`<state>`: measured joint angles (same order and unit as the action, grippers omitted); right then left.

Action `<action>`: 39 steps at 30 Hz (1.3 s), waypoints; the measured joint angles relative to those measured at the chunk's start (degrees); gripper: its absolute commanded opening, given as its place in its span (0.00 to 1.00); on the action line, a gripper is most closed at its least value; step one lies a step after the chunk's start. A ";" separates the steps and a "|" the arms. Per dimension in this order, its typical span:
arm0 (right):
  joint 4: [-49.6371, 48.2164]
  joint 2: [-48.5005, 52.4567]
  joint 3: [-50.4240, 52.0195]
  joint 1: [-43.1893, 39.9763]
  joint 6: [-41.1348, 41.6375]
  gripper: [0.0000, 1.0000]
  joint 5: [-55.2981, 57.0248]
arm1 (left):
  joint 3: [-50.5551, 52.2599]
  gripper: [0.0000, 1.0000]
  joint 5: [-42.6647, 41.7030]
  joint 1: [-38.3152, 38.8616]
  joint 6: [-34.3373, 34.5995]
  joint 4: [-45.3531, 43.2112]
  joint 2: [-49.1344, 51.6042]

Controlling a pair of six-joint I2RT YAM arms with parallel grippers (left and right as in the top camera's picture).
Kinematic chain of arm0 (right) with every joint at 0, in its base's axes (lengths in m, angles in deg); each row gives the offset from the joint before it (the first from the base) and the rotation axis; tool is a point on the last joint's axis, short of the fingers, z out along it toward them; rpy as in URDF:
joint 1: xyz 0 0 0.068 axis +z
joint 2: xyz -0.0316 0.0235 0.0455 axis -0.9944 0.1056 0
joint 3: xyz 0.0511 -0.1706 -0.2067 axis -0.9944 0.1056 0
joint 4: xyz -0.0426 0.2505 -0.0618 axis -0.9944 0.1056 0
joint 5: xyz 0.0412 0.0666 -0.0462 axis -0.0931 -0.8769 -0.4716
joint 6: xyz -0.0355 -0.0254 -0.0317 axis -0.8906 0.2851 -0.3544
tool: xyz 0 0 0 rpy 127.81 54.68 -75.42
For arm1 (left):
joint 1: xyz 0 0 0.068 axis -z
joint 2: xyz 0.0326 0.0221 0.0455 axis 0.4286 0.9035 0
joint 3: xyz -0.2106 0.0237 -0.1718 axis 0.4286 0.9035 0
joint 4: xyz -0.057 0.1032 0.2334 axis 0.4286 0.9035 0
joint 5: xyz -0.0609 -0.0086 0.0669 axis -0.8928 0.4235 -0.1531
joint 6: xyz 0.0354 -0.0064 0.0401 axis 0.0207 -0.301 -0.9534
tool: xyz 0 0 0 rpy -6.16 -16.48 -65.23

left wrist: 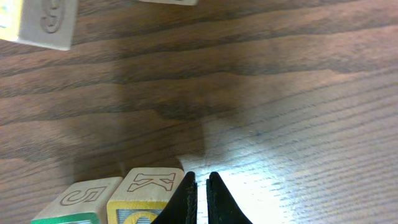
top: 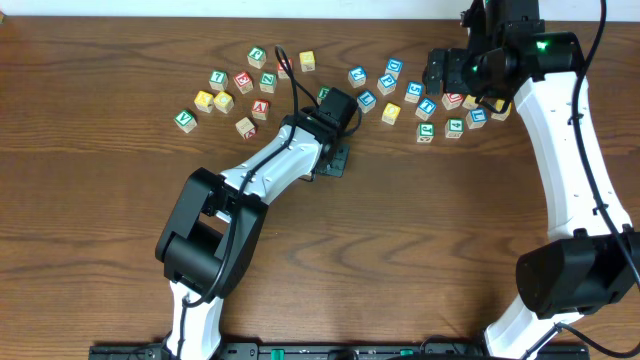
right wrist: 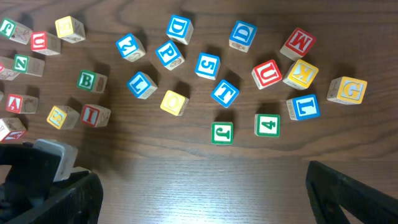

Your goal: Spell out ROBOT

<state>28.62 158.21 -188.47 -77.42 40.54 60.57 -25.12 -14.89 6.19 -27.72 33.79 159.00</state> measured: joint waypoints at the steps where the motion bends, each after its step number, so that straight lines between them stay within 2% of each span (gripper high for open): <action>1: 0.00 0.00 0.00 0.00 0.00 0.99 0.00 | 0.00 0.08 0.22 0.00 0.42 0.04 0.00; 15: 0.00 0.00 0.00 0.00 0.00 0.99 0.00 | 0.00 0.08 3.72 0.00 7.69 0.07 0.02; 39: 0.00 0.00 0.00 0.00 0.00 0.99 0.02 | 0.00 0.08 7.15 0.00 10.71 0.04 0.02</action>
<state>28.62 158.21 -188.47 -77.42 40.54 60.59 -25.12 -7.75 6.19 -17.01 33.84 159.02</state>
